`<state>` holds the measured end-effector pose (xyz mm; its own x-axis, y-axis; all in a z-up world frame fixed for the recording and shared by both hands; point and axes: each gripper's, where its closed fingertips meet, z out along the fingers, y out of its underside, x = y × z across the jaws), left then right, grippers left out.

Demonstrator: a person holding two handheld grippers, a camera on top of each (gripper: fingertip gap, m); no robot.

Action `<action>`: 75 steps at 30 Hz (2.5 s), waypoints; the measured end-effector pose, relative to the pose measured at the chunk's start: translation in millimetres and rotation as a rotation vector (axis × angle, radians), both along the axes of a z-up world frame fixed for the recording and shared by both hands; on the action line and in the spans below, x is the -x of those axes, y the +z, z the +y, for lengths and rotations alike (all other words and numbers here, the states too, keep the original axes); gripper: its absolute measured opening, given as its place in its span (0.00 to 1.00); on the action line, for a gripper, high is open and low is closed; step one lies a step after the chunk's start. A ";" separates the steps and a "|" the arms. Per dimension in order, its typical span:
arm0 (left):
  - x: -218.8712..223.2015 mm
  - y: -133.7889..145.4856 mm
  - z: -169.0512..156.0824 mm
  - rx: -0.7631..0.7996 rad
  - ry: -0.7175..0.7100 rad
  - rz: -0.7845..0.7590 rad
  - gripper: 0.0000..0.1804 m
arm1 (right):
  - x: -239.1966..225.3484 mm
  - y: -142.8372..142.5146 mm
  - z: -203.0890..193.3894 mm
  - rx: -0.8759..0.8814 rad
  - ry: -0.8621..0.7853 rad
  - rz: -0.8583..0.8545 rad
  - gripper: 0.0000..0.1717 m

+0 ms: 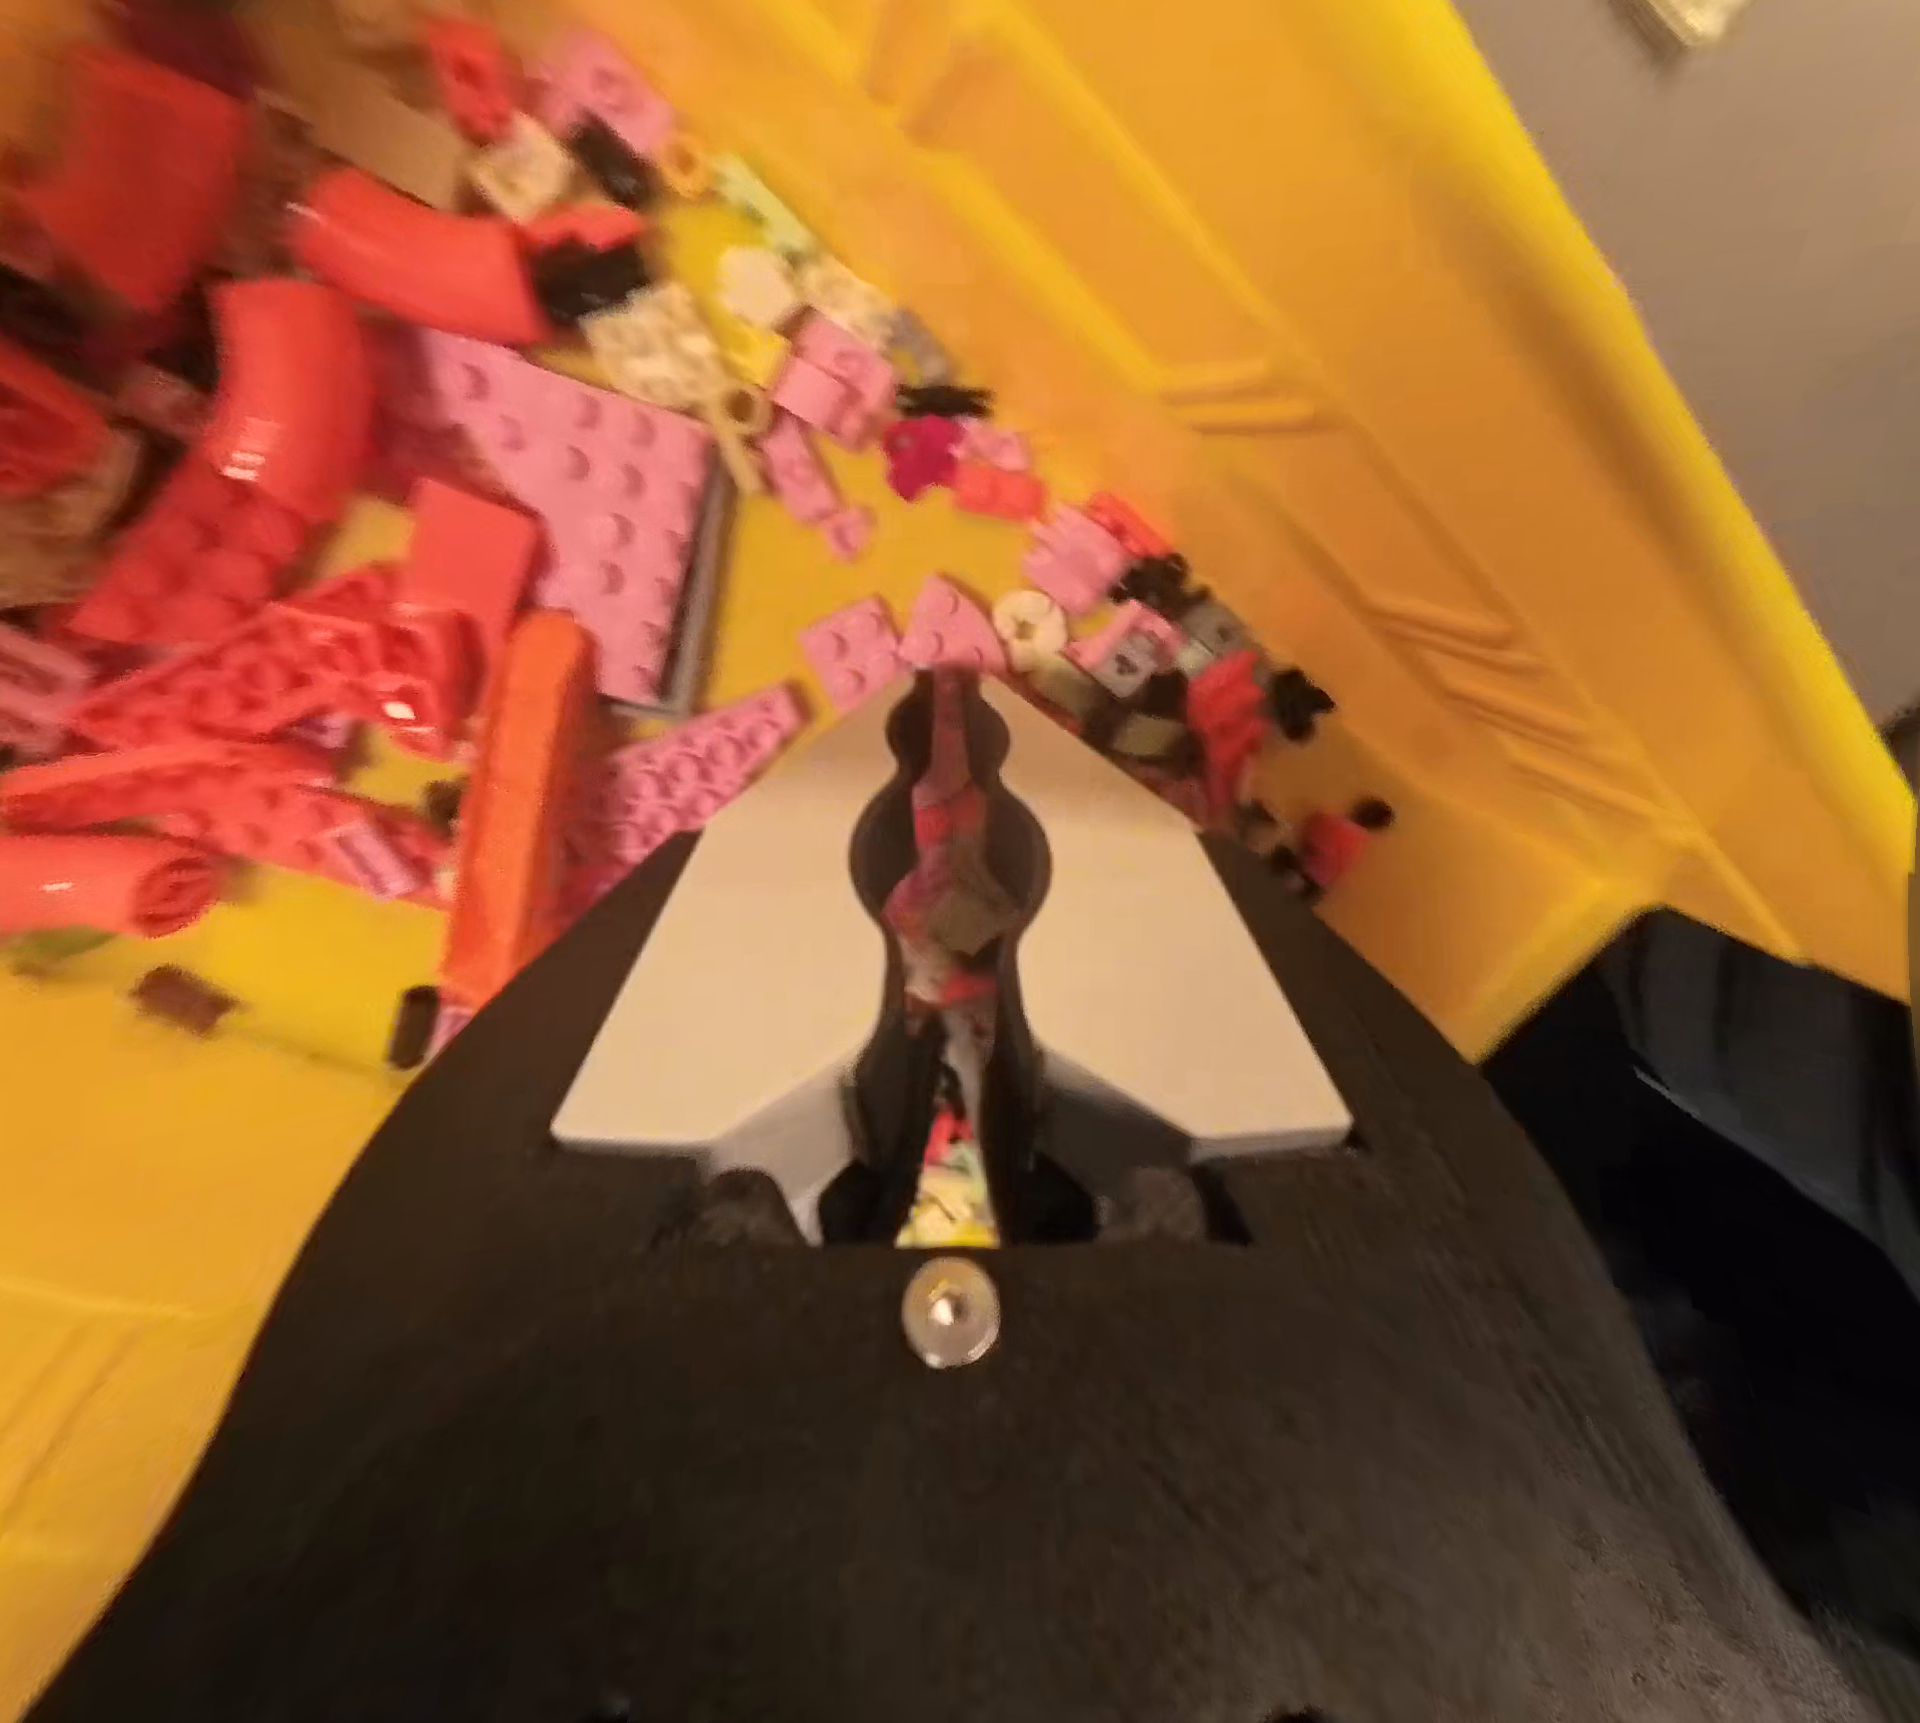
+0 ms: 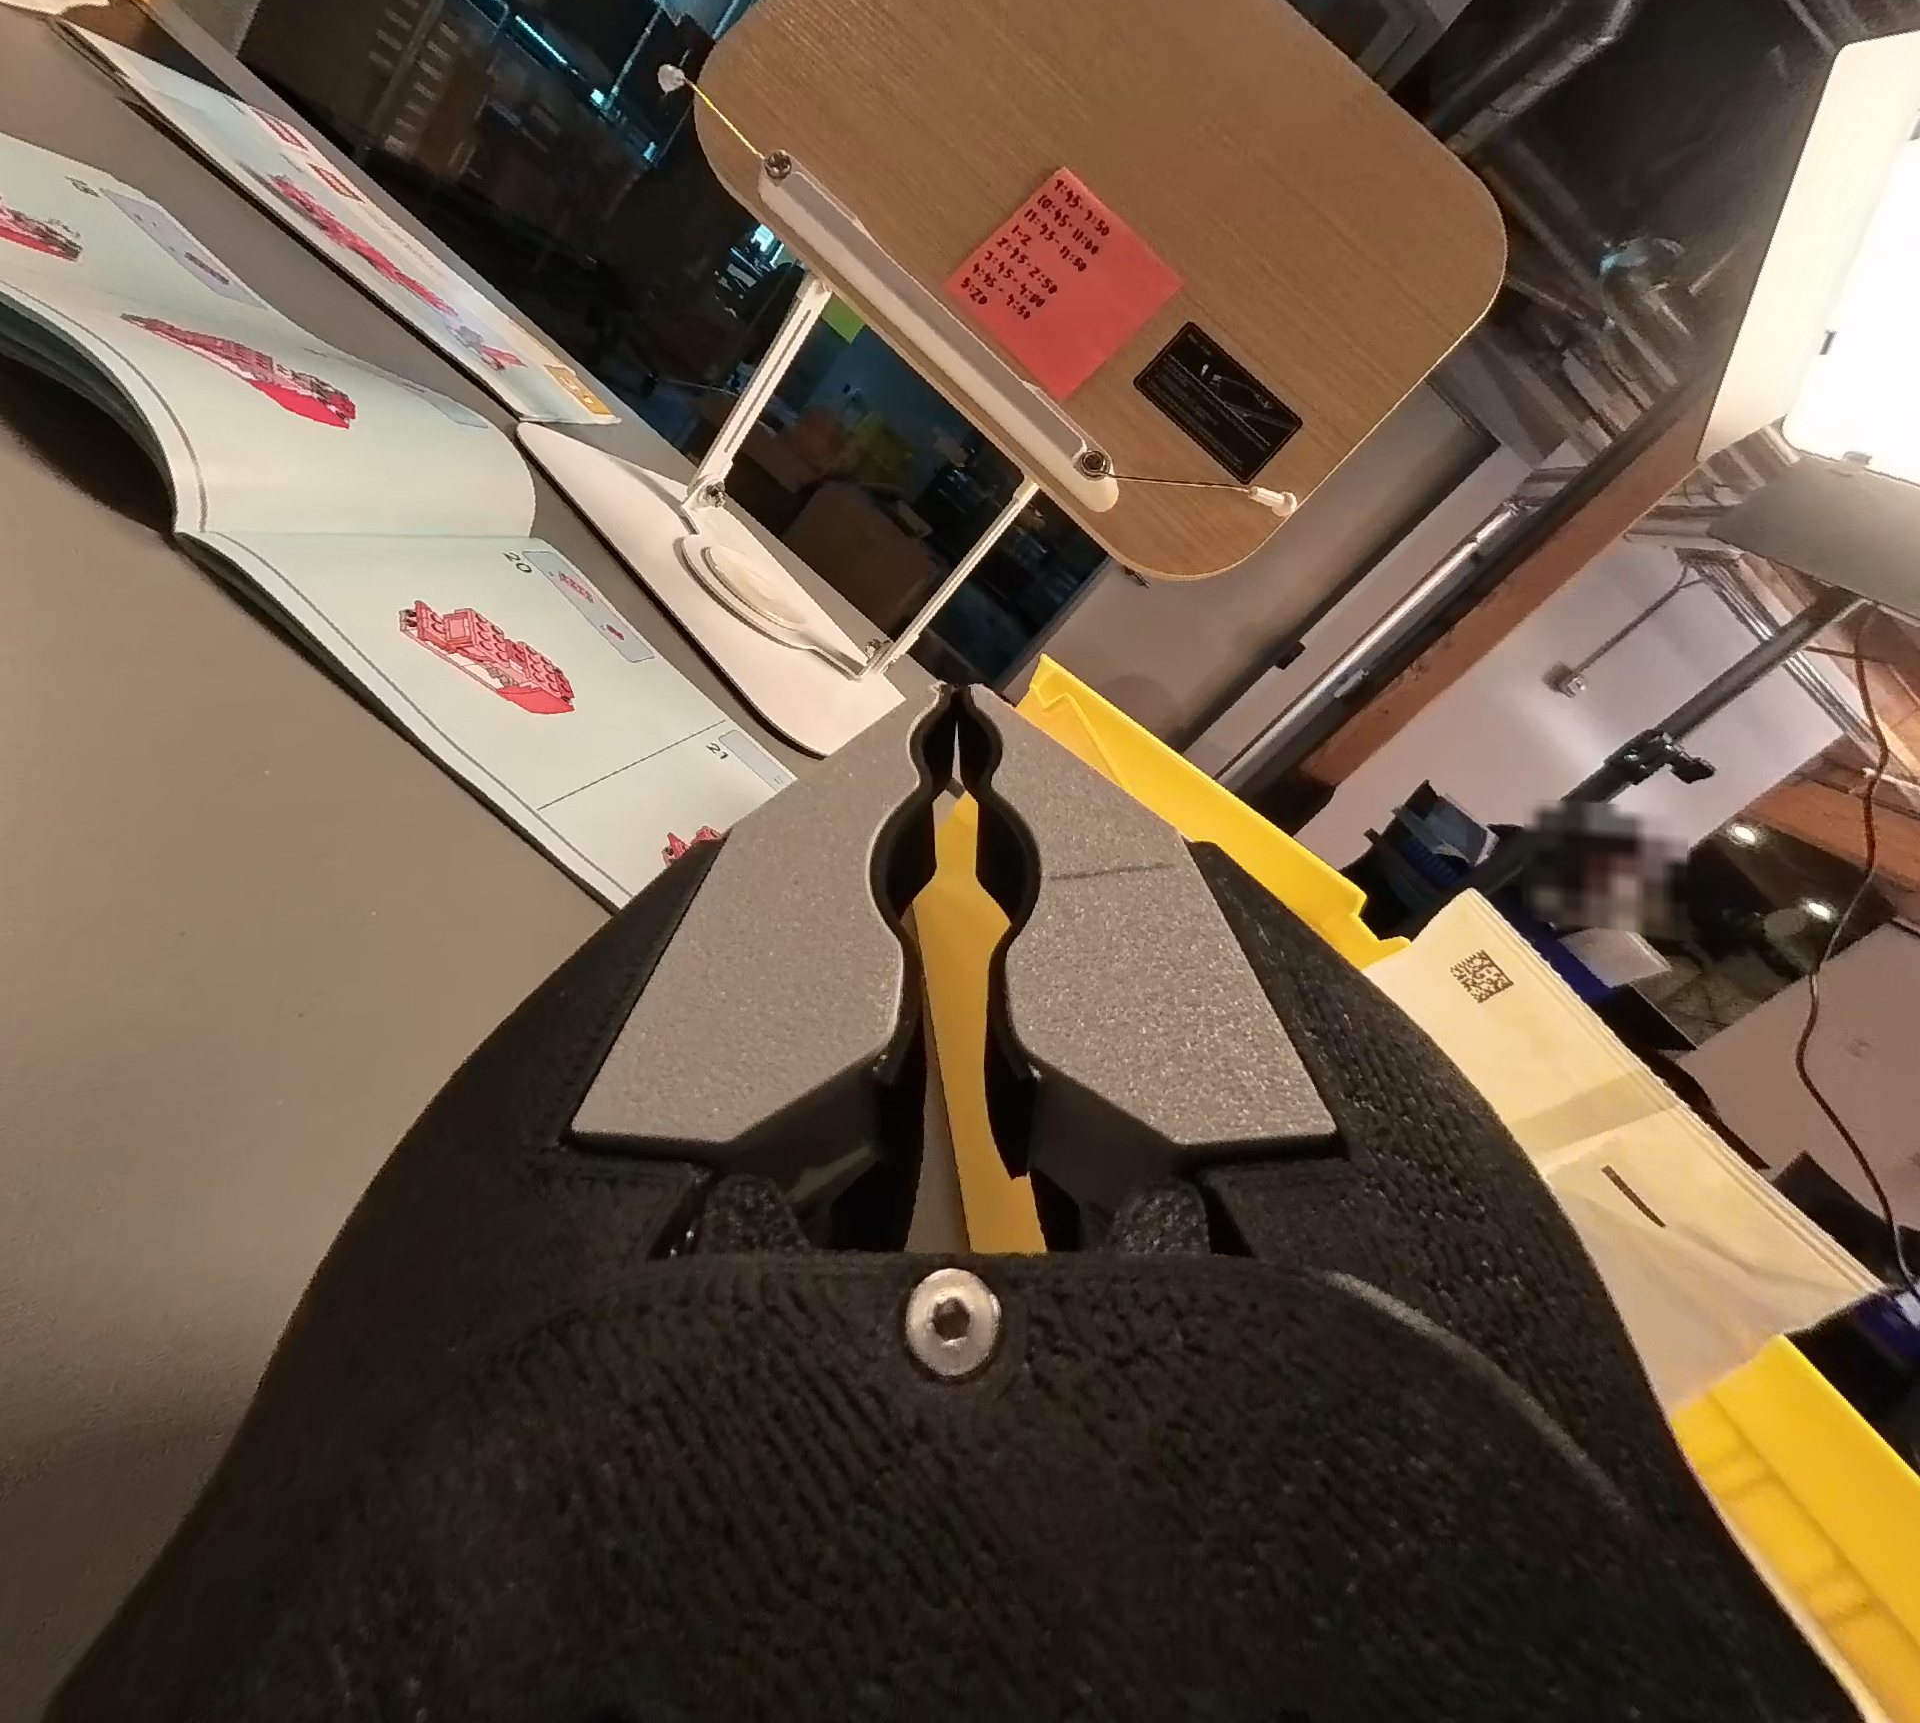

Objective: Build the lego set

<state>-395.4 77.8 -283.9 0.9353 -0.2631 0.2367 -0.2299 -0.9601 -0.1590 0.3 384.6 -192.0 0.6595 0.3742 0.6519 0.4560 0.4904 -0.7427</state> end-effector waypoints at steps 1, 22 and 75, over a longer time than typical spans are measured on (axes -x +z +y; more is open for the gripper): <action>-6.6 2.0 -6.2 0.031 -0.018 -0.045 0.02 | 0.1 0.0 -0.1 0.001 0.001 0.000 0.00; 14.0 -2.8 -6.0 0.044 0.267 0.082 0.12 | 3.9 2.0 -4.2 0.004 0.033 0.017 0.00; -275.0 71.1 161.3 -0.697 -0.091 -0.575 0.50 | 68.0 -31.0 -89.0 0.527 0.669 -0.053 0.19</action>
<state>-120.4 239.1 -212.8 0.6910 -0.5885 0.4197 -0.0058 -0.5851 -0.8109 -67.7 295.5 -223.0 0.1649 0.9373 0.3071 0.2345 0.2652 -0.9352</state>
